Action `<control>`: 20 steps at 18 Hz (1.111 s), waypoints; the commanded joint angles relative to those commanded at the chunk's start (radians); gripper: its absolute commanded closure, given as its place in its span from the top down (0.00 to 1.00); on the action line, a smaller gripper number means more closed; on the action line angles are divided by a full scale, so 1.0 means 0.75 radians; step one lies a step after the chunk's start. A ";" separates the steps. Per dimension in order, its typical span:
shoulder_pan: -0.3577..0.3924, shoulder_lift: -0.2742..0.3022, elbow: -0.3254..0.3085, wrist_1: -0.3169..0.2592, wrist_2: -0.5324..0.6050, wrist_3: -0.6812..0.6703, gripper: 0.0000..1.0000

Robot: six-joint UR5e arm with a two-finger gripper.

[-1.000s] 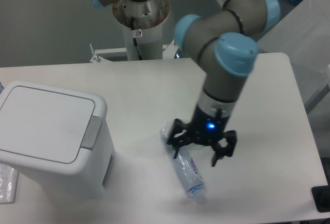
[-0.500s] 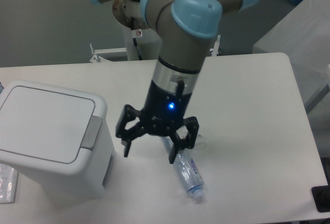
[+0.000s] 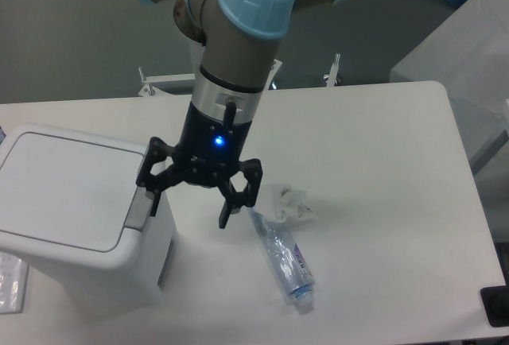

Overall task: Open the trash can
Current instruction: 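Push the gripper finger against the lid edge to flip it open, then withdraw the gripper from the opened trash can toward the tissue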

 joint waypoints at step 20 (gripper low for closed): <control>-0.020 -0.021 0.053 -0.004 0.006 0.000 1.00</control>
